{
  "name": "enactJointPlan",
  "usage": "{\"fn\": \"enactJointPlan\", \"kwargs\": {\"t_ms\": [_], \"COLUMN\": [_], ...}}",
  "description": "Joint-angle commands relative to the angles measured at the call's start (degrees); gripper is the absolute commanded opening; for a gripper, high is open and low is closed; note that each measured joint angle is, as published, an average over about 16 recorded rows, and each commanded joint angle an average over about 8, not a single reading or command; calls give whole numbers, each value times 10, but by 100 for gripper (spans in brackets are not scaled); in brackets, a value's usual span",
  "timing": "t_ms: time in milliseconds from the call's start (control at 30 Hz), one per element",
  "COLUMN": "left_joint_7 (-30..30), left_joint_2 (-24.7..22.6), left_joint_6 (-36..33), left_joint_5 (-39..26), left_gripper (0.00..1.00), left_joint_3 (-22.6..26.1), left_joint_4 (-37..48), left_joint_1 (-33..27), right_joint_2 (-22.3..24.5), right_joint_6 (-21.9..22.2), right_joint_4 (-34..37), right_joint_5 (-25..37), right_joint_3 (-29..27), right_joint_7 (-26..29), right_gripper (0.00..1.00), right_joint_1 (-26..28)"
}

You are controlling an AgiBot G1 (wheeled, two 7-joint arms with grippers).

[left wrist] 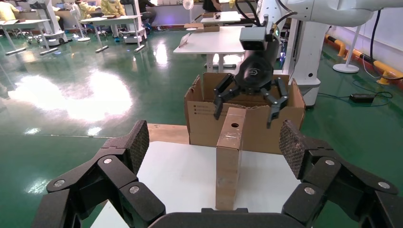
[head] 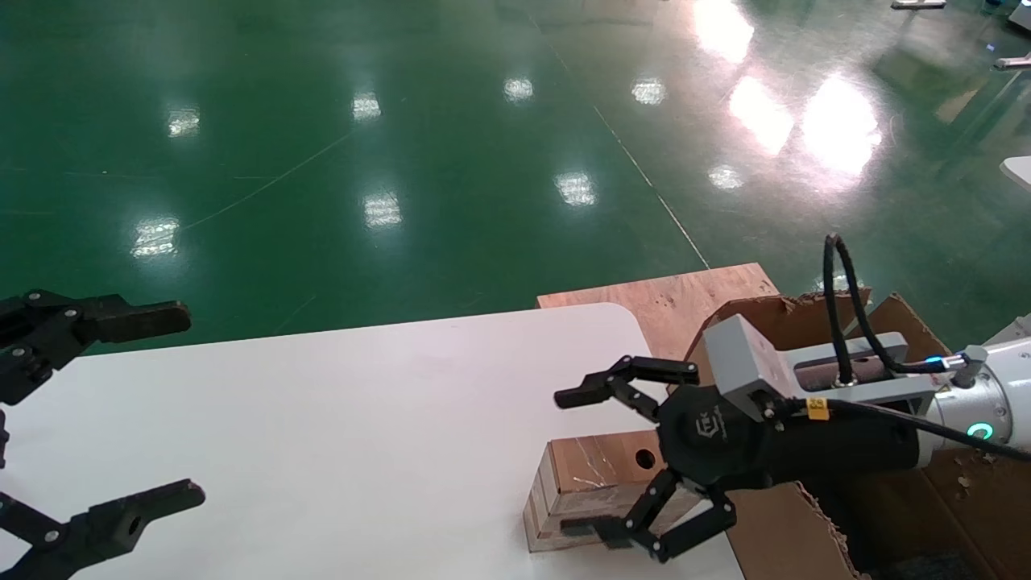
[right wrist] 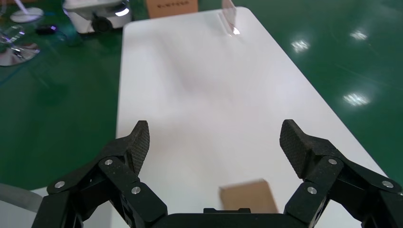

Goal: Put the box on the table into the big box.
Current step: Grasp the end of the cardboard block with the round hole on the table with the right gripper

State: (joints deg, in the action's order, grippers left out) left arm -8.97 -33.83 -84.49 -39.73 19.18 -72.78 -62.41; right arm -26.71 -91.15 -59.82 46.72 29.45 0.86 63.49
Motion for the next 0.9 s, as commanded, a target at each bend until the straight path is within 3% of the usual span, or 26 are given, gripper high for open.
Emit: {"fn": "enactJointPlan", "kwargs": {"t_ms": [33, 433, 900], "left_joint_7": [0, 0, 0], "left_joint_2": [0, 0, 0], "left_joint_6": [0, 0, 0], "left_joint_5": [0, 0, 0], "left_gripper": [100, 100, 100], "left_joint_3": [0, 0, 0], "left_joint_4": [0, 0, 0], "left_joint_1": [0, 0, 0], "right_joint_2": [4, -4, 3], "right_joint_6": [0, 0, -1], "right_joint_4": [13, 111, 177], "right_joint_5": [4, -19, -43], "right_joint_3": [17, 78, 155], "right_joint_7": [-9, -97, -139], "right_gripper": [100, 100, 100], "right_joint_1": [8, 42, 54]}}
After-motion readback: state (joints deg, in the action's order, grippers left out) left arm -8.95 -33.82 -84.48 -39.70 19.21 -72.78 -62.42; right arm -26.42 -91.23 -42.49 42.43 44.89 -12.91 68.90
